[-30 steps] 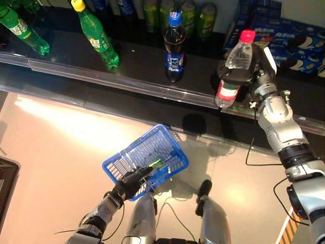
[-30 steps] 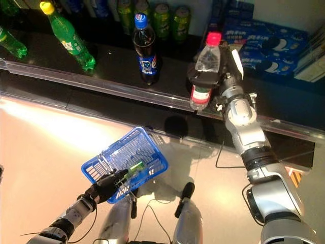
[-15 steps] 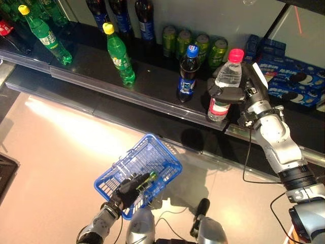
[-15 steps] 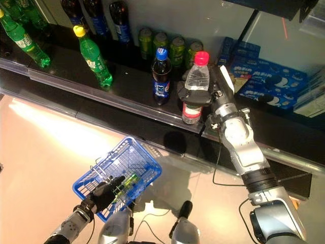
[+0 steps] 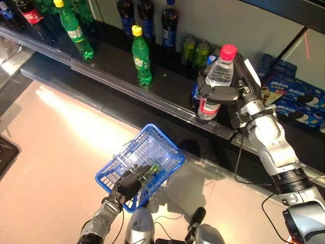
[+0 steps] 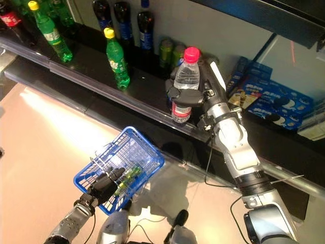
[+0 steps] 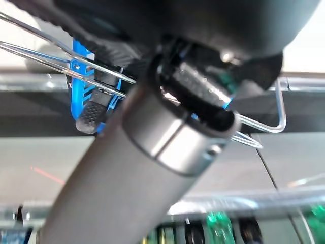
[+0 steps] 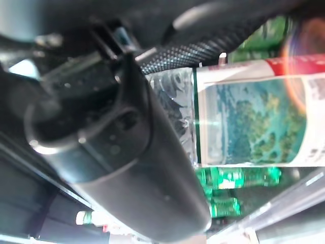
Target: Pick up the drink and place into the basket.
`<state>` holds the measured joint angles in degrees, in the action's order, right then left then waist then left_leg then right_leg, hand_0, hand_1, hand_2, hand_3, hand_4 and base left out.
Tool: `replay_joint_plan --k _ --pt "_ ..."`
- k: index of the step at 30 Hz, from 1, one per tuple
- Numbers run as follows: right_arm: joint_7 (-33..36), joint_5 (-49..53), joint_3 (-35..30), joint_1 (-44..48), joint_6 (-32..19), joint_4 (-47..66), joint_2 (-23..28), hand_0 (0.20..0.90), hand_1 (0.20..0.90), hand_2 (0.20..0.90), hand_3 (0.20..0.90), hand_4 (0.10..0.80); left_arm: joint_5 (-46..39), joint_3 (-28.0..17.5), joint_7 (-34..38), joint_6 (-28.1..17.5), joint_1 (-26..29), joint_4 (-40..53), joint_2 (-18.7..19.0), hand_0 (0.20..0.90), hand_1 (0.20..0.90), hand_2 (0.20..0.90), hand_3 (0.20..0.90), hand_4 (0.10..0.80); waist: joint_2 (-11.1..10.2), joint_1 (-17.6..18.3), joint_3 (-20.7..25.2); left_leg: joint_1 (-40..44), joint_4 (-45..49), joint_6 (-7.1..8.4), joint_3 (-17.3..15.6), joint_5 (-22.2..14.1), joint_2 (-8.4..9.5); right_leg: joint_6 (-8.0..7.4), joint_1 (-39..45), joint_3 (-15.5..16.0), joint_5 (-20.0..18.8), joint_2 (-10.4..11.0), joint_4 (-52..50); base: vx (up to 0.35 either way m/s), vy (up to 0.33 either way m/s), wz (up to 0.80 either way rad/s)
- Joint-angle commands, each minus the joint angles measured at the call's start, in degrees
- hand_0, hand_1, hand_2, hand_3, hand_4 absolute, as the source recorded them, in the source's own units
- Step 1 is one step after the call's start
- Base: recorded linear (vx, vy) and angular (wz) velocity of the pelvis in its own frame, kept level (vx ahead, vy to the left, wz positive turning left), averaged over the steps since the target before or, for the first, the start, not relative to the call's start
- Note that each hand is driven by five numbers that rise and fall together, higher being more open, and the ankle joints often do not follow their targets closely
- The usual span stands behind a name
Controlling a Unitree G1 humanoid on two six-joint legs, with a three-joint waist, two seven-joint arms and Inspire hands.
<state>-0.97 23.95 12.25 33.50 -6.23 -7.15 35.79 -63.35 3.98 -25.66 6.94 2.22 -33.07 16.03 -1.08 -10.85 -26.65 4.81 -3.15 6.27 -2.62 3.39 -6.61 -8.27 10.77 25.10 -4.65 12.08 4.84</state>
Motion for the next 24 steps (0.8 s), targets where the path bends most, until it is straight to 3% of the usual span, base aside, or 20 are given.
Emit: replay_joint_plan --k 1,11,24 --pt "1.14 2.92 1.33 0.54 -7.43 5.94 -1.20 0.300 0.300 0.300 0.200 0.100 -7.56 4.77 -5.49 -8.19 0.55 10.77 0.29 0.300 0.300 0.300 0.200 0.100 -1.74 -1.46 19.55 -0.37 -1.85 0.63 -0.39 0.96 -2.09 -2.61 2.05 0.93 1.29 3.03 -0.70 -0.018 -0.042 0.11" --pt "3.17 2.77 5.08 0.82 -9.78 9.95 -2.31 0.300 0.300 0.300 0.200 0.100 -10.05 6.14 -0.15 -10.43 2.40 23.18 3.13 0.300 0.300 0.300 0.200 0.100 -2.94 -4.42 19.76 -1.72 -1.85 0.73 3.03 1.52 -1.82 -2.31 4.05 2.75 3.07 1.80 -1.29 -0.004 -0.025 0.12" --pt "7.59 -0.38 9.09 1.21 -12.84 11.03 -3.18 0.300 0.300 0.300 0.200 0.100 -12.60 8.97 1.77 -6.80 4.64 37.76 6.24 0.300 0.300 0.300 0.200 0.100 -4.14 -8.70 19.77 -4.14 -1.85 0.97 9.28 2.34 -0.60 -1.84 4.97 4.58 4.25 0.54 -1.67 0.003 -0.029 0.27"
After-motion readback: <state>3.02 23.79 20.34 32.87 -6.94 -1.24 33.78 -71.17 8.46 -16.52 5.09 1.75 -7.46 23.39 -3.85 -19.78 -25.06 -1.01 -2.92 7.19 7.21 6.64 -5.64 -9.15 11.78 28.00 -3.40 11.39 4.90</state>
